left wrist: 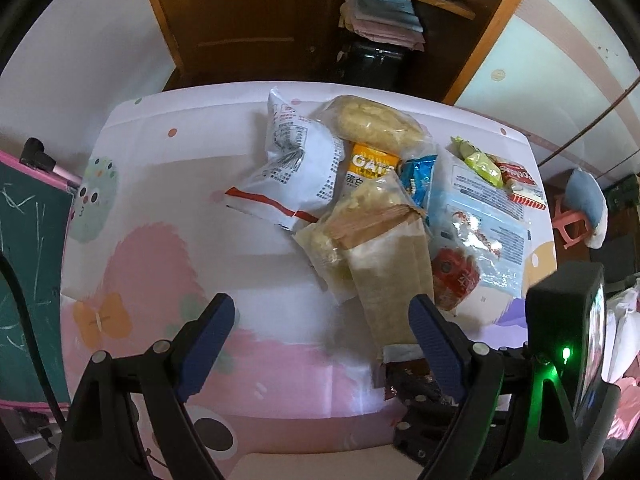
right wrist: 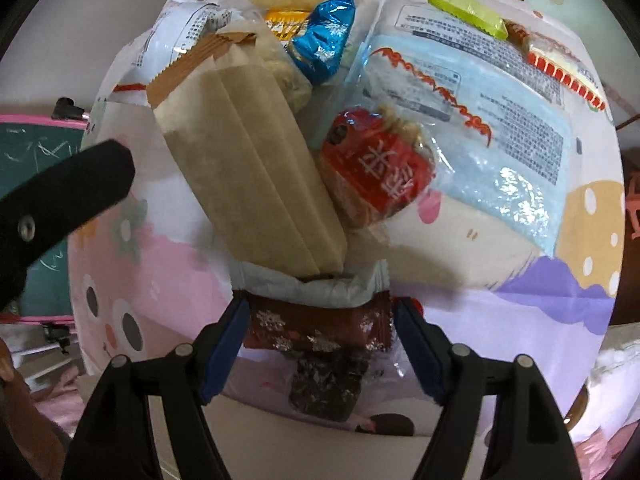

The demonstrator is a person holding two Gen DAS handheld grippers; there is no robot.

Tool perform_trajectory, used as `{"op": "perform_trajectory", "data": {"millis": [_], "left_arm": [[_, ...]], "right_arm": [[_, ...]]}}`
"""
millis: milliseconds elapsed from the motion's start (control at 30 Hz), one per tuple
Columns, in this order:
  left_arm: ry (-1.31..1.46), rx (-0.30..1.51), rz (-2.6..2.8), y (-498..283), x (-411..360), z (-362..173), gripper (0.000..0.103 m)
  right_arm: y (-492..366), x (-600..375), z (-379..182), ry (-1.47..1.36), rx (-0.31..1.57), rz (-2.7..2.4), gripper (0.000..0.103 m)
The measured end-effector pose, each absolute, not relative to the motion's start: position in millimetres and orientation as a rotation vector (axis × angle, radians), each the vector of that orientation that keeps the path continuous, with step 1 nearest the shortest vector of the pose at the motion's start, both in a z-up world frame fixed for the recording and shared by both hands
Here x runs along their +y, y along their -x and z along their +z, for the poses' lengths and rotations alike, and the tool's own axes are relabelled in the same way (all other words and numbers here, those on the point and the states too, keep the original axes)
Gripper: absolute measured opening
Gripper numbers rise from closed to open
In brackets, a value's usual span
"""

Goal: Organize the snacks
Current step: 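Grasp the brown chocolate wrapper with the right gripper while the left grasps the paper-wrapped bar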

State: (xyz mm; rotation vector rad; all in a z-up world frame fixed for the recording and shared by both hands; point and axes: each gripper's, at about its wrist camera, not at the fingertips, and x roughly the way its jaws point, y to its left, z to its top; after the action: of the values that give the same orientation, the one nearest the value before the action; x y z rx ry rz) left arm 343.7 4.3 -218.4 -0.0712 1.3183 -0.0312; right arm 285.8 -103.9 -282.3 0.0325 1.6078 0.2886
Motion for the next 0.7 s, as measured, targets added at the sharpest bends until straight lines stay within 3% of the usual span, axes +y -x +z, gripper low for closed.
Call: {"op": "perform_trajectory", "data": {"millis": [200, 700], "left_arm": [[0.093, 1.341, -0.036, -343.9, 2.1, -225.4, 0.088], [0.102, 1.441, 0.021, -360.0, -40.3, -272.1, 0.088]], "right_arm": [[-273.0, -109.2, -280.8, -0.030, 1.613, 0.330, 0.026], [-266.5, -169.5, -264.6, -0.160, 1.554, 0.269, 0.018]]}}
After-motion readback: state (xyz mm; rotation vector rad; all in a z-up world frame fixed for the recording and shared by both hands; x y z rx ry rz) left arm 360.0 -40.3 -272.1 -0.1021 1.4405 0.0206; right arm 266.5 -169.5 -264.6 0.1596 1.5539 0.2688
